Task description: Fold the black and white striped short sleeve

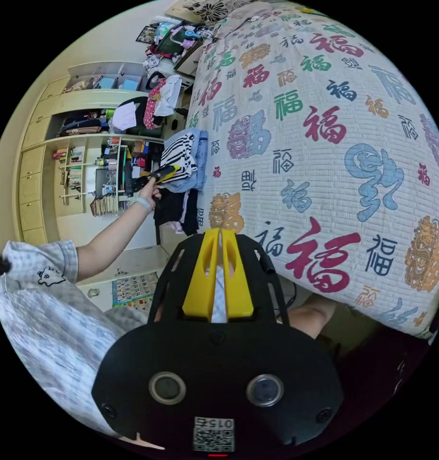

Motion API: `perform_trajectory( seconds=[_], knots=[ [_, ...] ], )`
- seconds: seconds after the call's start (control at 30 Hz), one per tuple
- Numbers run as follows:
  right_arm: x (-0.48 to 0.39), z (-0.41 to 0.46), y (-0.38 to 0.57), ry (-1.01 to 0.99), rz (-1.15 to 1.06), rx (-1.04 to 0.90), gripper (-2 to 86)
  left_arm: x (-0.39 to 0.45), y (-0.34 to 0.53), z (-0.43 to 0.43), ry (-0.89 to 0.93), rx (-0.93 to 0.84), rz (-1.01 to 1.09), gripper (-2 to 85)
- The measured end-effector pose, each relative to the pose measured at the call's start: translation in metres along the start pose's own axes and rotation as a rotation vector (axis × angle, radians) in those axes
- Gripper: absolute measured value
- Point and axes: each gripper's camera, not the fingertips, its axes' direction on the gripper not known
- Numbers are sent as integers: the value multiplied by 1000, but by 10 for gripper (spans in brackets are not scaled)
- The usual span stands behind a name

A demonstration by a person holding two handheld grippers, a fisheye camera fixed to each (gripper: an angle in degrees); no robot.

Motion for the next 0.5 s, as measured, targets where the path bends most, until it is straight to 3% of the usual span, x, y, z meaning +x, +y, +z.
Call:
perform_trajectory(
  seconds=[0.1,0.23,0.5],
  knots=[
    [-26,2,13,-12,53,53,-2,-23,-15,19,-60,-120,108,74],
    [-51,-8,48,9,137,146,-2,-76,-18,0,60,-147,64,-1],
    [-100,-14,117,46,166,329,31,-175,8,-158,563,242,213,-9]
  ],
)
